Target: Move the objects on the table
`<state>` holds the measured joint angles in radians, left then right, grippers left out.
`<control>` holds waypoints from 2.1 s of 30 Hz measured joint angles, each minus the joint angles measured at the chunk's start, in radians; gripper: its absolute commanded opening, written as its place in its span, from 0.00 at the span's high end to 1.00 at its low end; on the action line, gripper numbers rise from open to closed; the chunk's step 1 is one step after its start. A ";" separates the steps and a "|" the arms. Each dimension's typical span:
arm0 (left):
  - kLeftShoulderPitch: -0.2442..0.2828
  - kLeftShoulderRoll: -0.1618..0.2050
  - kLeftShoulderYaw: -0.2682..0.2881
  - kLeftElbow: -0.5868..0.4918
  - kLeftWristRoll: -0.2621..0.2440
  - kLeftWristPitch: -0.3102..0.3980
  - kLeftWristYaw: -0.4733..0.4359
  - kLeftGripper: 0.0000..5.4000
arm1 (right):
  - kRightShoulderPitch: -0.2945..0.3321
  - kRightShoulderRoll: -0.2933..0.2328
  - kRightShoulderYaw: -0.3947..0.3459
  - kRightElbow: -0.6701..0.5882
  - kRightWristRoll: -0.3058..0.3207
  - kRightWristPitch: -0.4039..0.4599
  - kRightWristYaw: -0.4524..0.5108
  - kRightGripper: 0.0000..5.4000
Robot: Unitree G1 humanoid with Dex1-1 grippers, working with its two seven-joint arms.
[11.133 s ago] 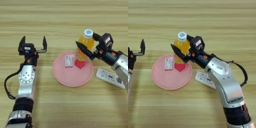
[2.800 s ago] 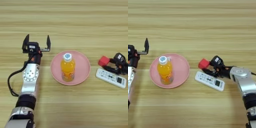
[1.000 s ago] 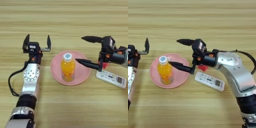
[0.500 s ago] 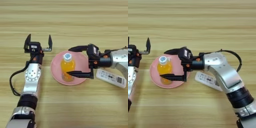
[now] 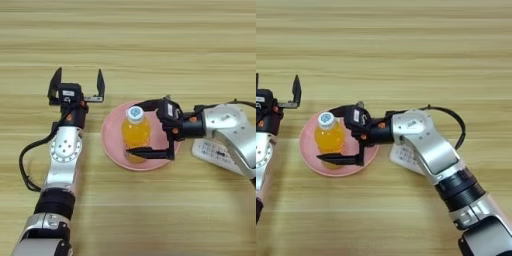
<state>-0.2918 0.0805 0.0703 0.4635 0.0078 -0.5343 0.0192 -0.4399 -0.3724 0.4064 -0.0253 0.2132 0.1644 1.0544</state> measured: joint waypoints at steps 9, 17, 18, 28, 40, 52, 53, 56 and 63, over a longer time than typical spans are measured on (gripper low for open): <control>0.000 0.000 0.000 0.000 0.012 0.000 0.000 0.00 | 0.000 0.008 0.007 0.025 -0.022 -0.012 0.000 0.27; 0.000 -0.001 0.000 0.000 0.016 0.000 0.000 0.00 | 0.000 0.017 0.007 0.027 -0.023 -0.019 0.000 0.34; 0.000 -0.002 0.000 0.000 0.017 0.000 0.000 0.00 | 0.000 0.019 0.006 0.029 -0.023 -0.020 0.000 0.34; 0.000 -0.009 0.001 0.000 0.023 0.000 0.000 0.00 | 0.000 0.020 -0.014 0.031 -0.013 0.001 0.000 0.34; 0.000 -0.010 0.001 0.001 0.025 0.001 0.000 0.00 | -0.117 0.010 -0.208 -0.027 0.109 0.142 -0.032 0.34; 0.000 -0.012 0.001 0.000 0.027 0.004 0.001 0.00 | -0.259 -0.024 -0.358 0.193 0.107 0.139 -0.131 0.35; 0.000 -0.012 0.001 0.000 0.027 0.004 0.001 0.00 | -0.262 -0.025 -0.360 0.211 0.101 0.132 -0.136 0.35; 0.000 -0.012 0.001 0.000 0.027 0.004 0.001 0.00 | -0.269 -0.026 -0.367 0.278 0.081 0.112 -0.157 0.35; 0.000 -0.012 0.001 0.001 0.027 0.004 0.000 0.00 | -0.275 -0.010 -0.356 0.452 -0.011 -0.004 -0.204 0.35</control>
<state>-0.2918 0.0690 0.0714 0.4640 0.0349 -0.5304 0.0197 -0.7149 -0.3824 0.0505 0.4270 0.2026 0.1605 0.8506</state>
